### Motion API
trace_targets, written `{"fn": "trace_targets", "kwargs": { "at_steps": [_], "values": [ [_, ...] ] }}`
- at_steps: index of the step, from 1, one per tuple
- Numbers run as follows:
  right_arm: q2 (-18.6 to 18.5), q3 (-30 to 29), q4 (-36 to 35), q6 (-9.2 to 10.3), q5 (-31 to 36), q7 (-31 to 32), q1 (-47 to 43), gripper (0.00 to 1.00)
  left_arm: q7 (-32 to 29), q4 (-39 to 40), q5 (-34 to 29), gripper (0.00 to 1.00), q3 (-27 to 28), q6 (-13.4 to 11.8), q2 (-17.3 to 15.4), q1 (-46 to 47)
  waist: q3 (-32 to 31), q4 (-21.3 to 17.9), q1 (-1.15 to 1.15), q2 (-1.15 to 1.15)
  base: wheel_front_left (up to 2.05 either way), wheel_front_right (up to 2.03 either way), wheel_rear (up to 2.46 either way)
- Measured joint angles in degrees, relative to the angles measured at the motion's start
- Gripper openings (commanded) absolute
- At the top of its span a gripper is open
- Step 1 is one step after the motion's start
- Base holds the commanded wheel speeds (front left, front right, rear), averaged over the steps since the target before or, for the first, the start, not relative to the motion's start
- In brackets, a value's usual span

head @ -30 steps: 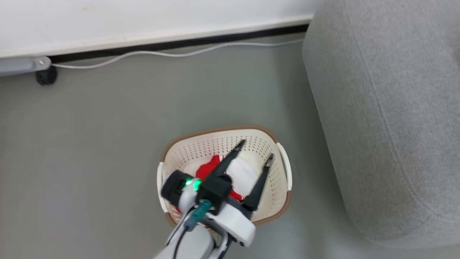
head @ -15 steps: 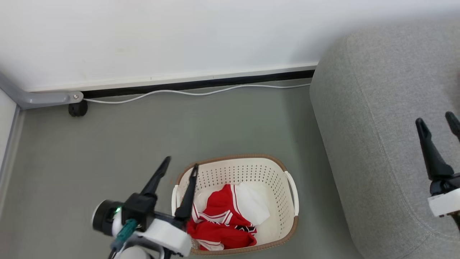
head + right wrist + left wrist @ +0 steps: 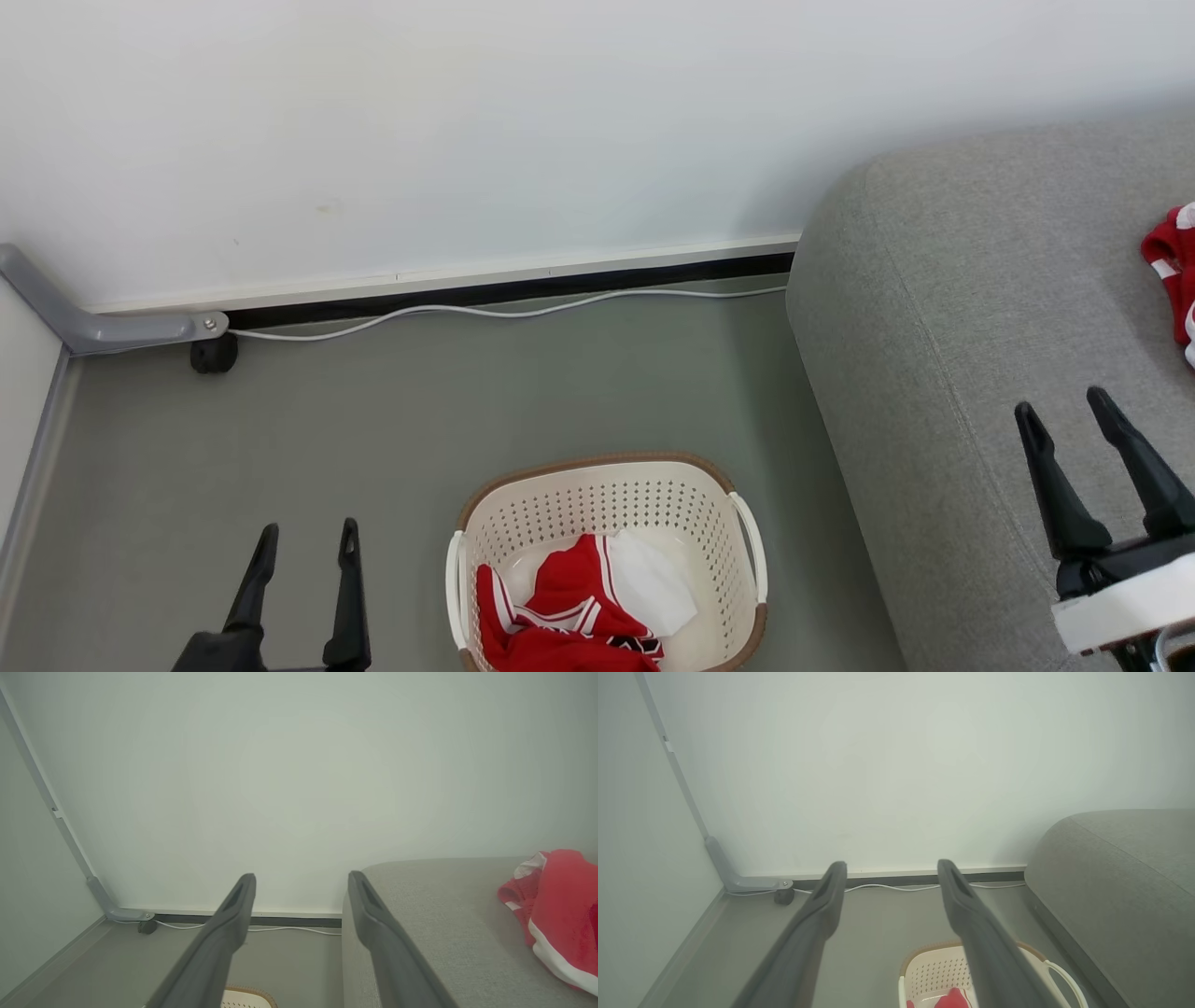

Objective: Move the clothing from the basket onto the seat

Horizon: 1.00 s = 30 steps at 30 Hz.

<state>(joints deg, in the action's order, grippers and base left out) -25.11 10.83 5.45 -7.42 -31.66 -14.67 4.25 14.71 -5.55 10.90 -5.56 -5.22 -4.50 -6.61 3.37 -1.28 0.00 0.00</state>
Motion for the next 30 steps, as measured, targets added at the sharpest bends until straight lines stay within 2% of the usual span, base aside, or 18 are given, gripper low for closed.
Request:
{"fn": "trace_targets", "kwargs": {
  "at_steps": [6,14,22,30],
  "values": [
    [1.7,-0.9,0.3,0.00,1.5,0.0,-4.4,1.00,0.0,3.3,-0.8,1.00,3.3,-0.9,1.0,-5.1,-1.0,-0.2,0.00,0.00,0.00,0.00,0.00],
    [1.9,-1.4,1.7,0.00,2.6,0.0,-5.0,1.00,0.0,5.1,-0.9,1.00,4.0,-1.5,1.6,-6.7,-0.8,-0.1,0.00,0.00,0.00,0.00,0.00],
    [1.9,-0.7,2.3,0.00,2.7,0.0,-5.0,1.00,0.0,5.5,-0.7,1.00,2.7,-2.7,1.6,-7.0,-0.7,0.0,0.00,0.00,0.00,0.00,0.00],
    [1.0,-0.4,0.7,0.00,2.5,0.0,-4.7,1.00,0.0,6.5,-0.6,1.00,-1.0,-5.3,1.6,-7.0,1.8,0.0,0.00,0.00,0.00,0.00,0.00]
  ]
}}
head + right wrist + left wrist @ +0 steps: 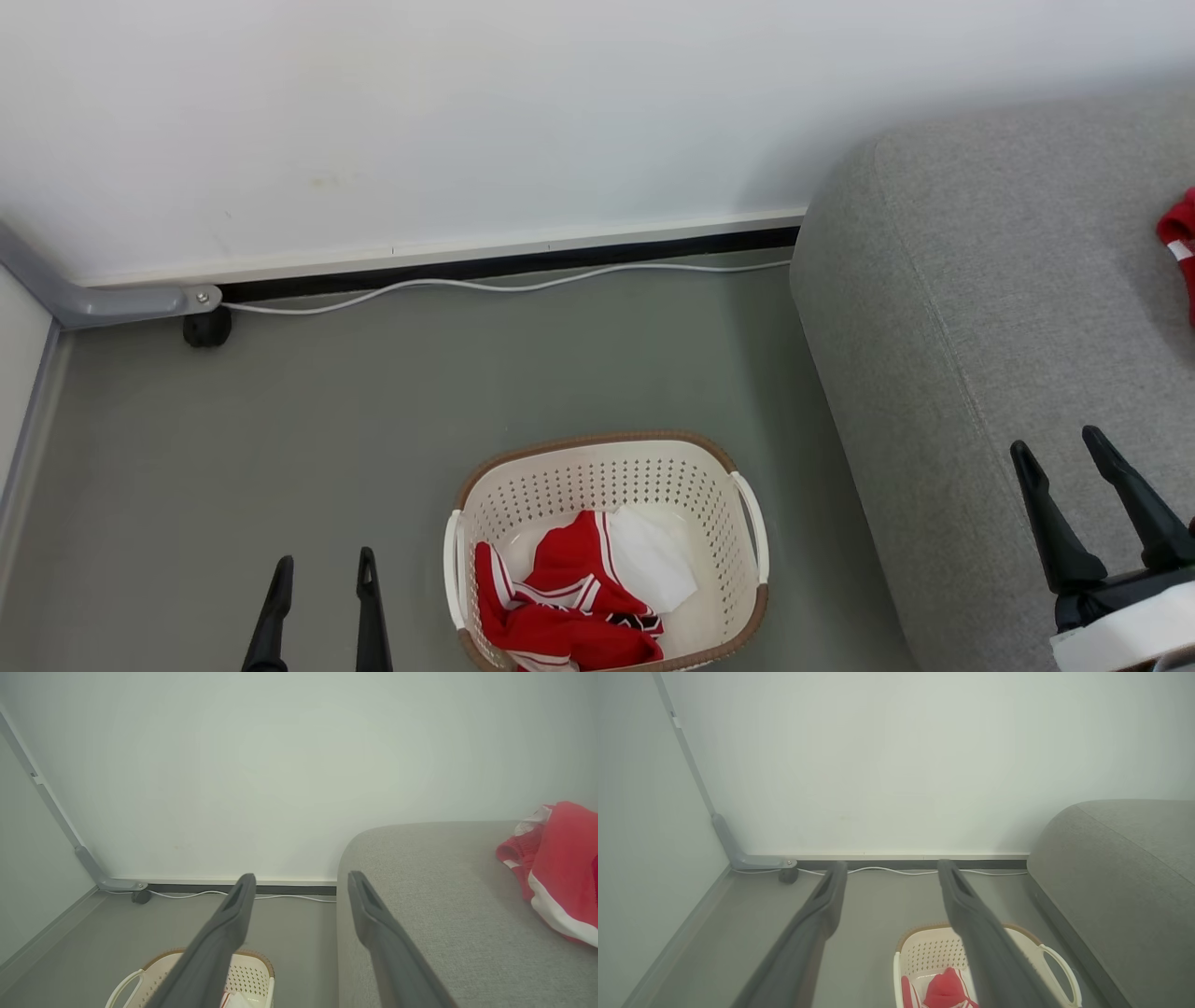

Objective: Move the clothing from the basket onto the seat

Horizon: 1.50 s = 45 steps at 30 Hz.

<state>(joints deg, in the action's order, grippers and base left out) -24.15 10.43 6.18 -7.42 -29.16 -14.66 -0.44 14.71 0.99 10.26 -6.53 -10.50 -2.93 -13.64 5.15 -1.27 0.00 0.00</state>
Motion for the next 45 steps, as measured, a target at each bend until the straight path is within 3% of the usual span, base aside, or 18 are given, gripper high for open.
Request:
{"fn": "trace_targets", "kwargs": {
  "at_steps": [4,14,15,21,26,35,45],
  "values": [
    [-1.0,0.5,-1.5,0.00,-0.8,0.0,0.5,1.00,0.0,0.2,0.0,1.00,-2.2,-1.7,0.0,0.1,1.7,0.0,0.00,0.00,0.00,0.00,0.00],
    [-6.1,0.7,-7.7,0.00,-4.1,0.0,2.8,1.00,0.0,0.0,-0.1,1.00,-11.5,-8.7,-0.1,6.2,10.0,-0.2,0.00,0.00,0.00,0.00,0.00],
    [-7.3,0.5,-8.7,0.00,-4.8,0.0,3.4,1.00,0.0,-0.3,-0.1,1.00,-13.9,-10.4,-0.1,8.3,12.1,-0.3,0.00,0.00,0.00,0.00,0.00],
    [-10.8,-0.5,-12.8,0.00,-6.5,0.0,5.4,1.00,0.0,-2.7,0.5,1.00,-20.2,-15.1,-0.1,16.4,19.2,-0.5,0.00,0.00,0.00,0.00,0.00],
    [-13.2,-0.7,-16.2,0.00,-7.4,0.0,7.7,1.00,0.0,-5.7,1.9,1.00,-24.1,-17.3,0.0,23.9,25.5,-0.6,0.00,0.00,0.00,0.00,0.00],
    [-15.8,-0.9,-20.5,0.00,-7.6,0.0,10.9,1.00,0.0,-13.5,5.5,1.00,-30.6,-19.1,0.1,36.0,36.2,-0.5,0.00,0.00,0.00,0.00,0.00],
    [-17.3,-0.2,-24.4,0.00,-7.4,0.0,13.4,1.00,0.0,-31.3,11.2,1.00,-38.7,-16.7,0.2,50.4,45.0,-1.0,0.00,0.00,0.00,0.00,0.00]
  ]
}}
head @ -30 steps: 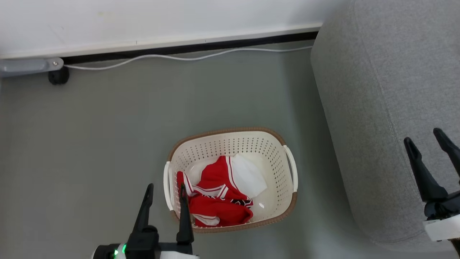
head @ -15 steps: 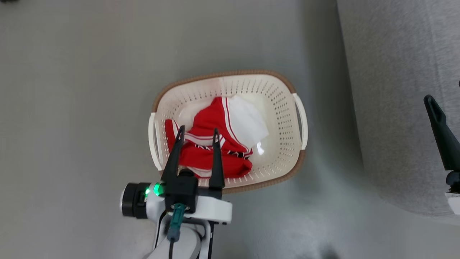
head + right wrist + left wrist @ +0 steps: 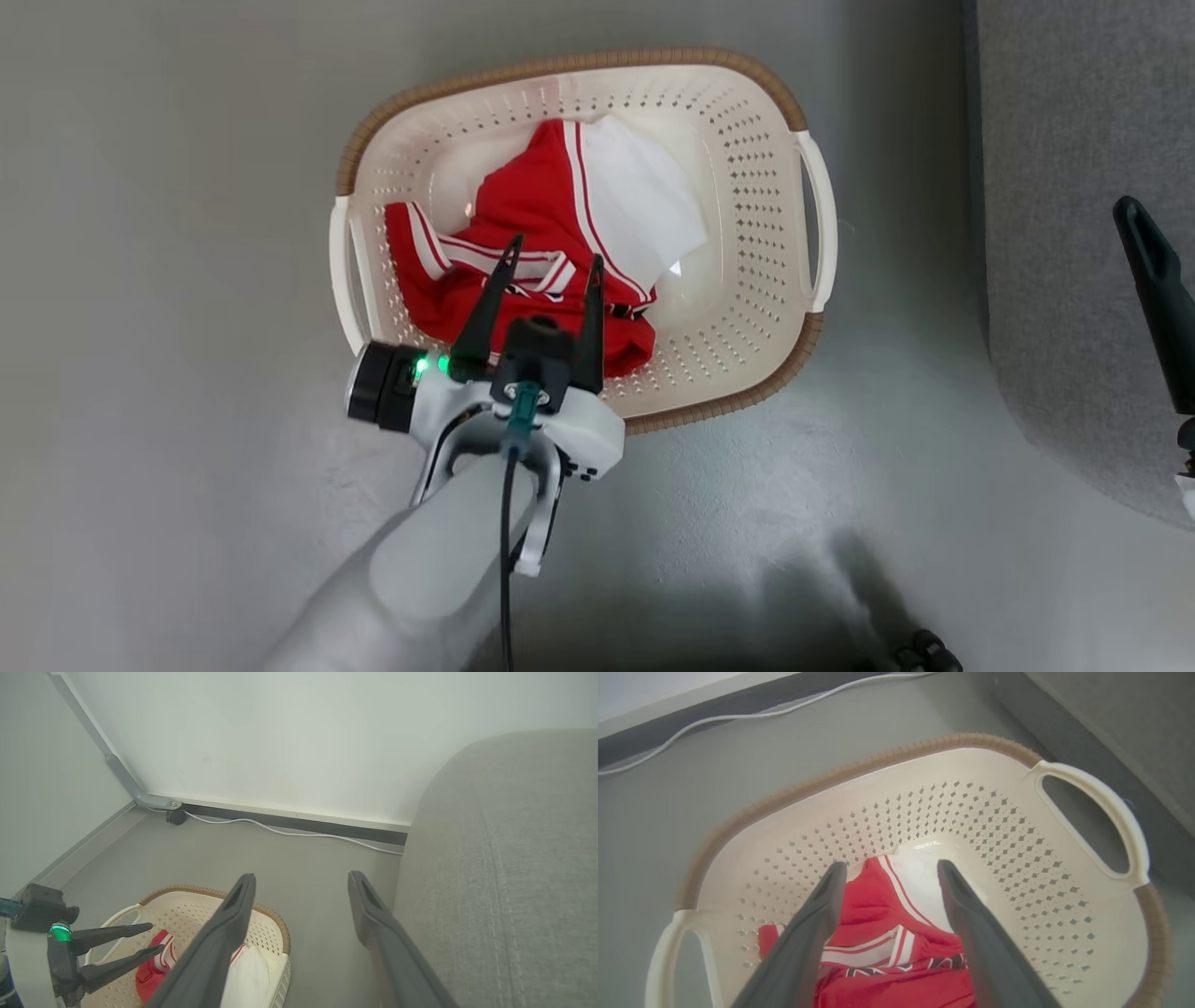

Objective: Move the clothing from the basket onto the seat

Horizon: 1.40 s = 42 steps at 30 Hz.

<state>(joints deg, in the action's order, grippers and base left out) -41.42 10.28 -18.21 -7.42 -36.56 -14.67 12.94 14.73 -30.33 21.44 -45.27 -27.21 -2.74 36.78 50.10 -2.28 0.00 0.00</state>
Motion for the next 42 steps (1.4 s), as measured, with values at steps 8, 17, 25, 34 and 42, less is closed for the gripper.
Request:
{"fn": "trace_targets", "kwargs": {
  "at_steps": [8,17,25,34,42],
  "values": [
    [-0.3,0.6,-2.5,0.00,0.8,0.0,1.6,1.00,-3.2,-17.0,4.6,1.00,-14.9,4.6,0.0,12.8,4.0,-1.5,0.00,0.00,0.00,0.00,0.00],
    [0.0,2.3,-4.4,0.00,1.3,0.0,3.6,1.00,-15.1,-21.7,8.4,1.00,-24.9,5.0,0.0,22.3,7.4,-3.2,0.00,0.00,0.00,0.00,0.00],
    [1.2,4.2,-5.2,0.00,1.3,0.0,6.8,1.00,-24.2,-25.5,8.3,1.00,-27.9,5.8,-0.1,26.3,10.2,-5.7,0.00,0.00,0.00,0.00,0.00],
    [2.0,5.1,-5.6,0.00,1.2,0.0,8.8,1.00,-33.9,-27.8,2.3,1.00,-28.2,7.6,-0.2,28.3,12.0,-8.2,0.00,0.00,0.00,0.00,0.00],
    [2.3,4.4,-5.6,0.00,0.9,0.0,8.8,1.00,-34.3,-27.1,2.4,0.00,-28.2,7.4,-0.3,28.3,12.3,-8.6,0.00,0.00,0.00,0.00,0.00]
  ]
}}
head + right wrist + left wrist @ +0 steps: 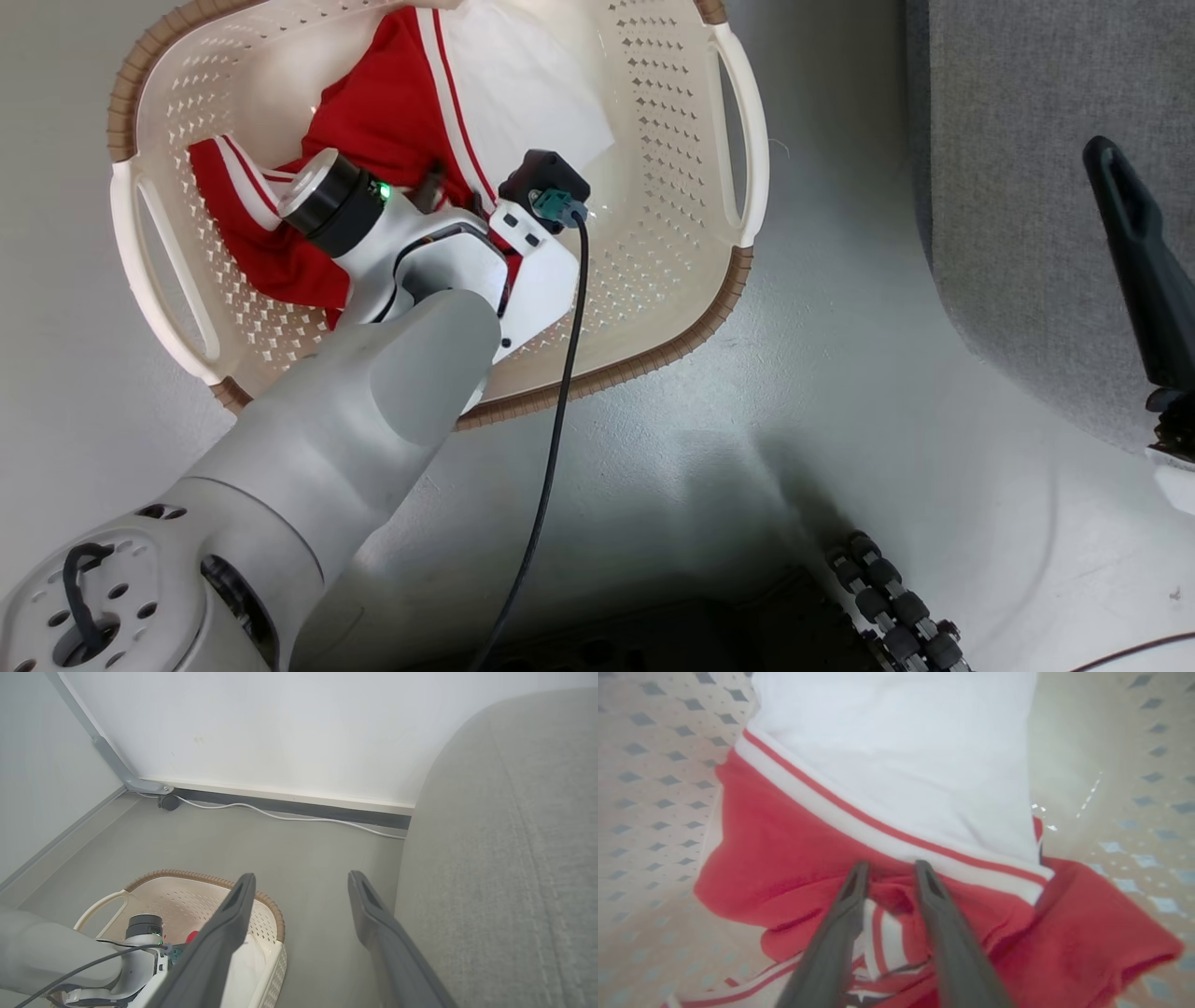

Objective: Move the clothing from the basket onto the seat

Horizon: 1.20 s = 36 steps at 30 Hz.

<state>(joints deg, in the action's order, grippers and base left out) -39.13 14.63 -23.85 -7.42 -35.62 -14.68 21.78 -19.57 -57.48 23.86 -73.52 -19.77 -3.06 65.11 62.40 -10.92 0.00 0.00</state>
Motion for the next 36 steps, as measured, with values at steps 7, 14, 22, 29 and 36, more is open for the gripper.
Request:
{"fn": "trace_targets", "kwargs": {
  "at_steps": [7,14,22,29,36],
  "values": [
    [0.7,-1.4,0.4,0.00,-0.2,0.0,0.4,1.00,5.2,1.4,2.3,0.00,-0.1,-2.6,-0.1,-0.2,-1.3,0.2,0.00,0.00,0.00,0.00,0.00],
    [0.7,-1.6,0.8,0.00,-0.3,0.0,0.1,1.00,13.1,3.6,6.3,0.00,-0.1,-3.8,0.0,-2.9,-5.5,1.0,0.00,0.00,0.00,0.00,0.00],
    [0.1,-1.7,2.0,0.00,-0.8,0.0,-2.0,1.00,20.0,5.9,9.8,0.00,-0.3,-4.5,0.0,-7.7,-12.2,2.5,0.00,0.00,0.00,0.00,0.00],
    [-0.2,-1.2,3.6,0.00,-1.1,0.0,-4.5,1.00,26.6,8.6,14.5,0.00,-0.4,-6.8,0.1,-12.2,-18.8,4.1,0.00,0.00,0.00,0.00,0.00],
    [0.2,1.0,6.5,0.00,-1.1,0.0,-6.9,1.00,33.2,8.8,19.5,0.00,0.8,-7.0,0.2,-16.7,-26.0,5.6,0.00,0.00,0.00,0.00,0.00]
  ]
}}
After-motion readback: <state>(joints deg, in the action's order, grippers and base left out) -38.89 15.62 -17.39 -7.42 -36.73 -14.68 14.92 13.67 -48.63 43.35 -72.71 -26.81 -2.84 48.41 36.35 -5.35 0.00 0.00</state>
